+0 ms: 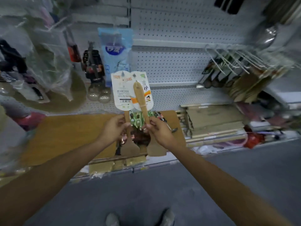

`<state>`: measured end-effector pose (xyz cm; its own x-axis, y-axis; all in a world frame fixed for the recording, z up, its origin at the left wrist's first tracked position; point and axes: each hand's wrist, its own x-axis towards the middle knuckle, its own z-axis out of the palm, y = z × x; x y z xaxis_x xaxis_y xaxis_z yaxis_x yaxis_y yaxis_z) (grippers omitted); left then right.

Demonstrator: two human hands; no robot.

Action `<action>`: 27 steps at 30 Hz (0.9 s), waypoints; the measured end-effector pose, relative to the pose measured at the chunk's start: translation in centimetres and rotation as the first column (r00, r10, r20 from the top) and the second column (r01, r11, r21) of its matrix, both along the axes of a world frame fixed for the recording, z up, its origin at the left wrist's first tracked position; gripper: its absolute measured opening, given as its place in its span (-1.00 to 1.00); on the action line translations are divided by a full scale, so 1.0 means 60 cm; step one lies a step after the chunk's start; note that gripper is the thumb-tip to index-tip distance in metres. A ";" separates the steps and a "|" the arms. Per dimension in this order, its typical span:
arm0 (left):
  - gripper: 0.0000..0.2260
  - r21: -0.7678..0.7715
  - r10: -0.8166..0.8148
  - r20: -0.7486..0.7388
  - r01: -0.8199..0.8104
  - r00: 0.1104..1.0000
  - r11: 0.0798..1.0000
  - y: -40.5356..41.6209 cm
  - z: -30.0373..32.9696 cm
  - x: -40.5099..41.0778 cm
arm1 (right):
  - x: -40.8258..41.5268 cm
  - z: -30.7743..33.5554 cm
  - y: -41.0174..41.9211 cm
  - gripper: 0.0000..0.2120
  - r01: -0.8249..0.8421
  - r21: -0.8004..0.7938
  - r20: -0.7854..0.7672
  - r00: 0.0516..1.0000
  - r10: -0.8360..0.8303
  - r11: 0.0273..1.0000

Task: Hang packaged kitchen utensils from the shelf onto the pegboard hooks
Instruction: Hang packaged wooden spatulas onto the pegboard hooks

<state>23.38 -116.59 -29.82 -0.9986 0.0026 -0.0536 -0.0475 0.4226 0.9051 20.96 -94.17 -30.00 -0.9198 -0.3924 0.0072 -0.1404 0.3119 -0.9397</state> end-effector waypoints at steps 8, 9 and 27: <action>-0.83 -0.091 -0.144 -0.118 0.134 0.982 0.987 0.318 0.036 -0.077 | -0.018 0.038 0.319 -0.89 0.233 -0.004 -0.030 0.972 -0.233 0.972; -0.83 -0.109 -0.161 -0.121 0.148 0.980 0.983 0.355 0.042 -0.084 | -0.020 0.044 0.355 -0.89 0.251 -0.004 -0.041 0.967 -0.251 0.968; -0.87 -0.101 -0.383 -0.132 0.372 0.914 0.923 0.792 0.078 -0.188 | -0.031 0.068 0.826 -0.95 0.649 -0.131 -0.003 0.756 -0.655 0.749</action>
